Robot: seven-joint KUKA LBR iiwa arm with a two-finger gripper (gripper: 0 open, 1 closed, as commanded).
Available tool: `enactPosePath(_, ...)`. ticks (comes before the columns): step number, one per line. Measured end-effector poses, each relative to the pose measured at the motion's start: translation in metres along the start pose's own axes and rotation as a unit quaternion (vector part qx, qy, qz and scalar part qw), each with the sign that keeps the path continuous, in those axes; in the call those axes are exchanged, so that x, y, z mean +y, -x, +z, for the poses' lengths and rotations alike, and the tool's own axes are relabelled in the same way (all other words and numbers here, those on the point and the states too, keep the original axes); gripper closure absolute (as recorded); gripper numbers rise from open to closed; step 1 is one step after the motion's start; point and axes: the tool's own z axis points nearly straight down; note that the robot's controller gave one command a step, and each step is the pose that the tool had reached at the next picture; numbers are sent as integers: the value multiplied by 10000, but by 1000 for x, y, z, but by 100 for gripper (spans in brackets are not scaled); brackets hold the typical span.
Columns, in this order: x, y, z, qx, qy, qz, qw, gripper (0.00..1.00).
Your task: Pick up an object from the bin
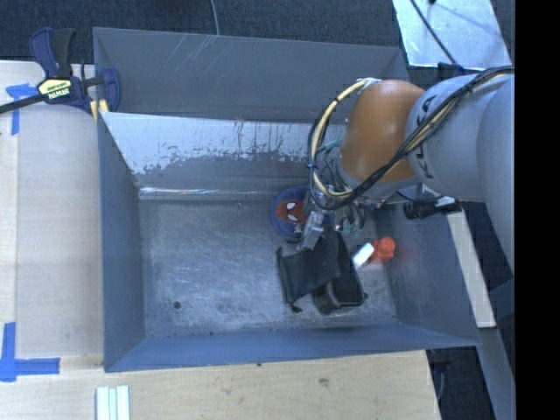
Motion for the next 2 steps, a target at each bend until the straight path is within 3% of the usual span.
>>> enactPosePath(1, 0, 2, -81, 30, -34, -8, 10000, 100)
enactPosePath(2, 0, 5, -128, 3, -22, -13, 10000, 100)
